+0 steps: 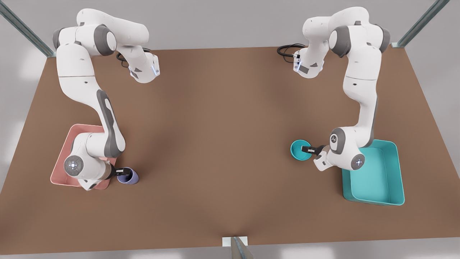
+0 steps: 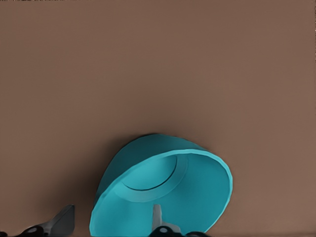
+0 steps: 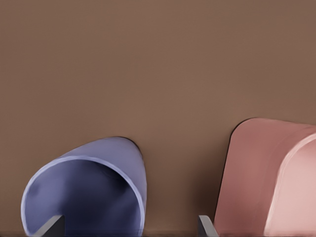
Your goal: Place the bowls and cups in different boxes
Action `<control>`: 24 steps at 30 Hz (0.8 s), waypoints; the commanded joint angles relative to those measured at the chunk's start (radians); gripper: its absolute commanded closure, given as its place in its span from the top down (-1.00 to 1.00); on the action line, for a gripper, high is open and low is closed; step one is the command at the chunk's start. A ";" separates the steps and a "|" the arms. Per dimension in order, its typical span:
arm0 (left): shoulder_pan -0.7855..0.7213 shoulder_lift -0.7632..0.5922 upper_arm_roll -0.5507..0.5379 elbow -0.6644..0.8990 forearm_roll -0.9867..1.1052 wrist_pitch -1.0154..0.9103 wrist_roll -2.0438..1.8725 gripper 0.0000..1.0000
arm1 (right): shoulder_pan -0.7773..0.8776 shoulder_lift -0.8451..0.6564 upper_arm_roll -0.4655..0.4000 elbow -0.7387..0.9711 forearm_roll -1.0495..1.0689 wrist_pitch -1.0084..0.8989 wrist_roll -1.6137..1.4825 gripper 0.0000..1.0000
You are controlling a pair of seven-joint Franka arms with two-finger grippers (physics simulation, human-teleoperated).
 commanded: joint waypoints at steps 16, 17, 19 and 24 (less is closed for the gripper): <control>0.124 -0.124 0.235 0.281 0.171 -0.196 0.033 -0.57 | -0.017 0.049 0.008 -0.018 0.007 0.030 -0.008 -0.31; 0.136 -0.113 0.267 0.279 0.171 -0.161 0.035 -0.57 | -0.010 0.049 0.008 -0.014 0.007 0.028 -0.002 -0.47; 0.158 -0.079 0.315 0.278 0.171 -0.098 0.050 -0.57 | -0.009 0.044 0.011 -0.010 0.007 0.025 0.000 -0.57; 0.188 0.094 0.316 0.273 0.159 0.138 0.045 -0.57 | -0.032 -0.040 0.034 0.087 0.102 -0.153 -0.103 -0.57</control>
